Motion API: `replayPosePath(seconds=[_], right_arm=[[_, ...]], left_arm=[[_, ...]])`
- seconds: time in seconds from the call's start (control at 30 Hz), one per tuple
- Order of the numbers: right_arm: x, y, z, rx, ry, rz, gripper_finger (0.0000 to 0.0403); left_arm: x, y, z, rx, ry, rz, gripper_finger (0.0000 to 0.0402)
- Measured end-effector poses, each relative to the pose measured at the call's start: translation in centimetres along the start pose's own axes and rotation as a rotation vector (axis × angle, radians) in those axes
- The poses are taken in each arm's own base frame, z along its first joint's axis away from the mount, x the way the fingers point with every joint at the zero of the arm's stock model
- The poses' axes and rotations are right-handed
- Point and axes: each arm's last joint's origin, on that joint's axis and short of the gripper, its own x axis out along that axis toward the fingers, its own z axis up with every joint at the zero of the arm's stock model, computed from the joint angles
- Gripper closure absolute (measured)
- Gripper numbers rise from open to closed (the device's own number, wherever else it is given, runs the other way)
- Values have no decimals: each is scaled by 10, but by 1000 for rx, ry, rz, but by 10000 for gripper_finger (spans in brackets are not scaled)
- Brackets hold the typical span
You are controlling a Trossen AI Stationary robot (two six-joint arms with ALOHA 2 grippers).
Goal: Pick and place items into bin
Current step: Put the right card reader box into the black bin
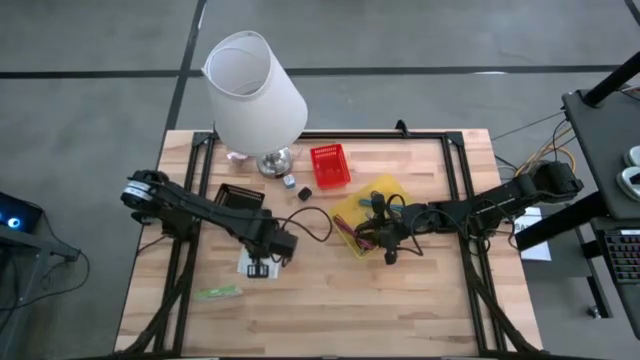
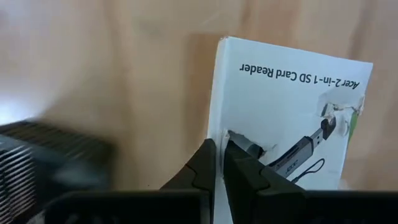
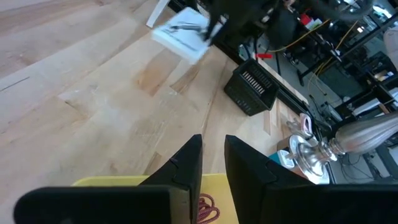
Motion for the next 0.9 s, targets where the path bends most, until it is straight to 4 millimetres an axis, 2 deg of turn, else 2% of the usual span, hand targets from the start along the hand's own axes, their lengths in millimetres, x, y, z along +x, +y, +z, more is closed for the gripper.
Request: replayPosePath(seconds=[0.2,0.33,0.57,0.73,0.9], right_arm=[[0,0,0,0,0,0,342],[0,0,0,0,0,0,342],[0,0,0,0,0,0,346],[0,0,0,0,0,0,342],[0,0,0,0,1,1,343]], left_arm=[[-26,10,-8,28,7,179,398],[-39,19,-14,61,-48,226,398],[-61,52,-39,30,-122,267,398],[-64,76,-58,-31,-143,280,398],[-55,91,-72,42,-98,292,398]])
